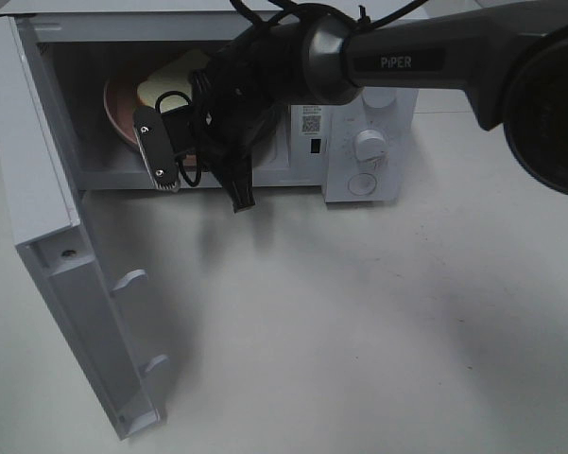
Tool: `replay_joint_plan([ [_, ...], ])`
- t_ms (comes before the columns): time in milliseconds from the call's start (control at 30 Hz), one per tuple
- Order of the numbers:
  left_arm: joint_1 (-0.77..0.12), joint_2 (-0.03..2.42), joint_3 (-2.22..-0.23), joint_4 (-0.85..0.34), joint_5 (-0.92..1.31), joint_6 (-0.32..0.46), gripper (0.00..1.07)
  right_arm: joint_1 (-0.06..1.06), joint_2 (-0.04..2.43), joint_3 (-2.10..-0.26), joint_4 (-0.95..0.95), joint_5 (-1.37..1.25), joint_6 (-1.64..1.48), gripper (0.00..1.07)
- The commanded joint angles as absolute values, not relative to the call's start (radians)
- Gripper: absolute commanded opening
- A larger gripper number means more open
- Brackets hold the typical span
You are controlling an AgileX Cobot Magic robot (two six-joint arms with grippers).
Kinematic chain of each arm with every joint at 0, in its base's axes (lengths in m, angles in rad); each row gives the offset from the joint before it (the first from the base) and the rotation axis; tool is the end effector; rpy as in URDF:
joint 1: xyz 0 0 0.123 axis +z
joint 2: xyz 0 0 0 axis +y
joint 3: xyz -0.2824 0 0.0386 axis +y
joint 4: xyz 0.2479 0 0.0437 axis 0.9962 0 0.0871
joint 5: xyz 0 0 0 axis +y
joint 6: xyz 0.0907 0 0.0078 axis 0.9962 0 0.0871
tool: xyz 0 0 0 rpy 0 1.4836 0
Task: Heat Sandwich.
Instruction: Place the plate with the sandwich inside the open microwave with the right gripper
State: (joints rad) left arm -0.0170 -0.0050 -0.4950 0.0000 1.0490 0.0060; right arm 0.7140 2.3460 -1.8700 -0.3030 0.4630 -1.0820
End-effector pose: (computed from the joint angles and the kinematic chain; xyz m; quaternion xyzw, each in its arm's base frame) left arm -0.0045 0.0001 0.2767 0.0098 0.8501 -0.0029 0.5265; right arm 0.4056 0.3354 0.1561 -0.7877 0.4963 -0.1724 0.3217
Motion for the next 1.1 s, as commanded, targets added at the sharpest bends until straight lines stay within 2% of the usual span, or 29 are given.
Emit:
replay_joint_plan([
  [33, -0.017, -0.026, -0.492, 0.000, 1.037, 0.006, 0.76, 0.698, 2.345, -1.887, -0.297, 0.435, -1.094, 0.00],
  [767, -0.017, -0.026, -0.492, 0.000, 1.037, 0.006, 0.76, 0.687, 2.377, -1.887, -0.288, 0.427, -1.065, 0.00],
  [1000, -0.017, -0.026, -0.492, 0.000, 1.037, 0.006, 0.76, 0.687, 2.374, -1.887, -0.303, 0.394, -0.956, 0.00],
  [1100, -0.017, -0.026, -0.492, 0.000, 1.037, 0.006, 0.76, 0.687, 2.362, -1.887, -0.305, 0.388, -0.916, 0.06],
])
